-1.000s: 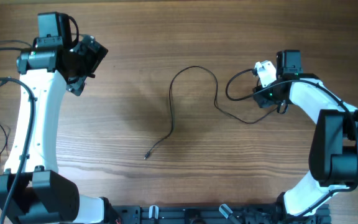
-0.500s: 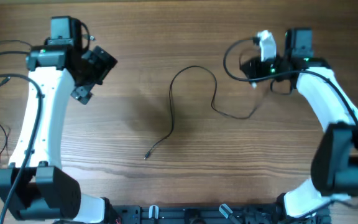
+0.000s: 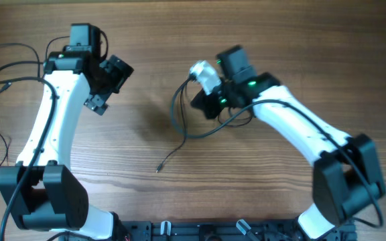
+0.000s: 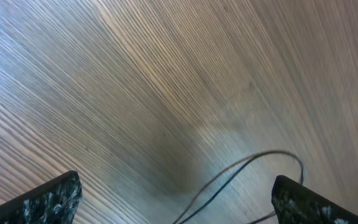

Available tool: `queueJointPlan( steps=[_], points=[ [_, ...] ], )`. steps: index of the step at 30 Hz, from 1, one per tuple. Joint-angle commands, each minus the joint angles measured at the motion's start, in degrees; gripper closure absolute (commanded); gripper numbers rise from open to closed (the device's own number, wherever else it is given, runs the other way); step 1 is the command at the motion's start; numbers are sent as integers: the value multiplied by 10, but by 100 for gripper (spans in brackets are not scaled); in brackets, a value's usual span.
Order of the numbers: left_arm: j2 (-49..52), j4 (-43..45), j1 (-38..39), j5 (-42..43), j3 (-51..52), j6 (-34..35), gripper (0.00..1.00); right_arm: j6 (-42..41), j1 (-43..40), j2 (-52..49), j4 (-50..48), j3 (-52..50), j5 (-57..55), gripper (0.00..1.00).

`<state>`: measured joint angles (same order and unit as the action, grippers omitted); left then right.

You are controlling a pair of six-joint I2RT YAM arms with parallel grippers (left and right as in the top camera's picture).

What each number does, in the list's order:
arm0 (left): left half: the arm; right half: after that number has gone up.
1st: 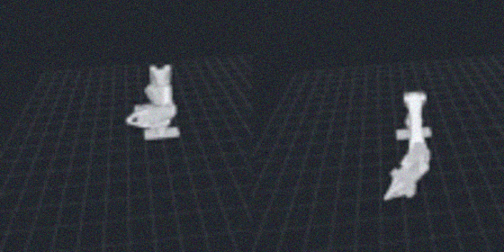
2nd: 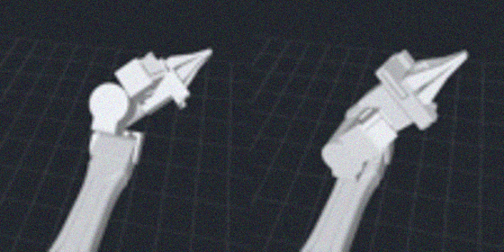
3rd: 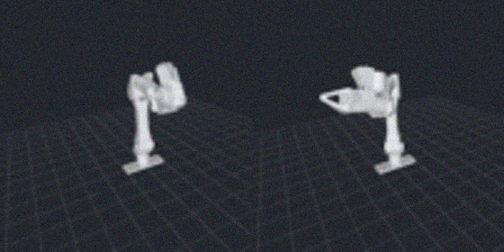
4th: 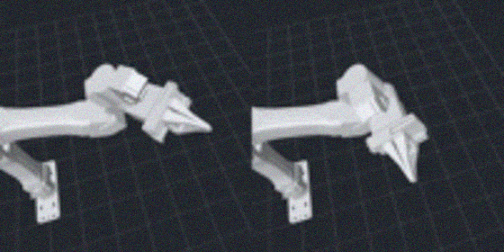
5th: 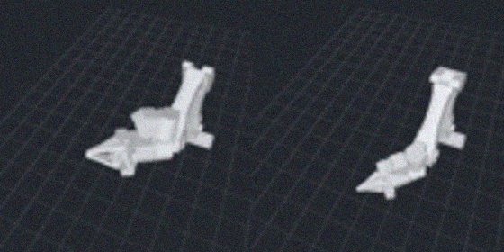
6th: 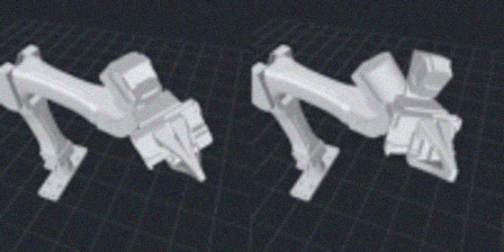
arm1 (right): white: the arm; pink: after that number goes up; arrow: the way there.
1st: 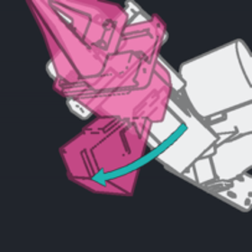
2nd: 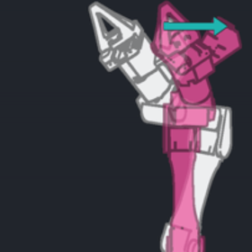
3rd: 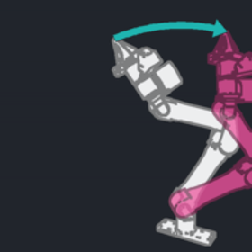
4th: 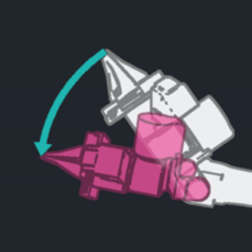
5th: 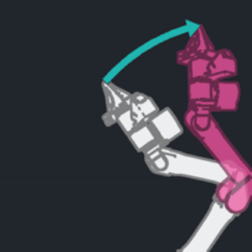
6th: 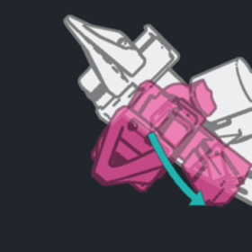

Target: Untangle cables

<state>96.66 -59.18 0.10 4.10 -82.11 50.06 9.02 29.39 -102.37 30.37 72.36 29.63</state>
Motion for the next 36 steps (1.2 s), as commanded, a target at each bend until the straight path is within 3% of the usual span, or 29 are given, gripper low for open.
queueJointPlan(
  steps=[1,3,5,6,8,9,11,15,20,22,27,36],
  points=[
    [3,-2,-42,-9,4,29,0,-20,50,-47,1,-7,-17,95],
    [3,-4,-60,-9,4,45,0,-15,77,-59,-6,-7,-17,93],
    [3,-7,-71,-7,4,44,0,-17,99,-66,-23,-7,-56,77],
    [3,-10,-71,-8,4,44,0,-18,105,-66,-29,-7,-76,62],
    [3,-15,-70,-8,4,44,0,-25,106,-61,-28,0,-80,15],
    [3,-17,-70,-8,4,44,0,-32,103,-57,-22,7,-80,0],
    [3,-18,-69,-8,5,44,0,-38,96,-48,-6,24,-98,0],
    [6,-17,-56,-8,5,44,0,-214,61,-36,-1,37,-241,0],
    [9,-17,-31,-24,5,44,0,-235,18,-64,14,37,-287,0],
    [9,-17,-26,-27,5,44,0,-282,11,-76,30,37,-325,0],
    [9,-17,-21,-28,5,44,0,-302,7,-81,39,37,-317,0],
    [9,-17,-21,-41,5,44,0,-318,13,-101,78,37,-202,1]
  ],
)
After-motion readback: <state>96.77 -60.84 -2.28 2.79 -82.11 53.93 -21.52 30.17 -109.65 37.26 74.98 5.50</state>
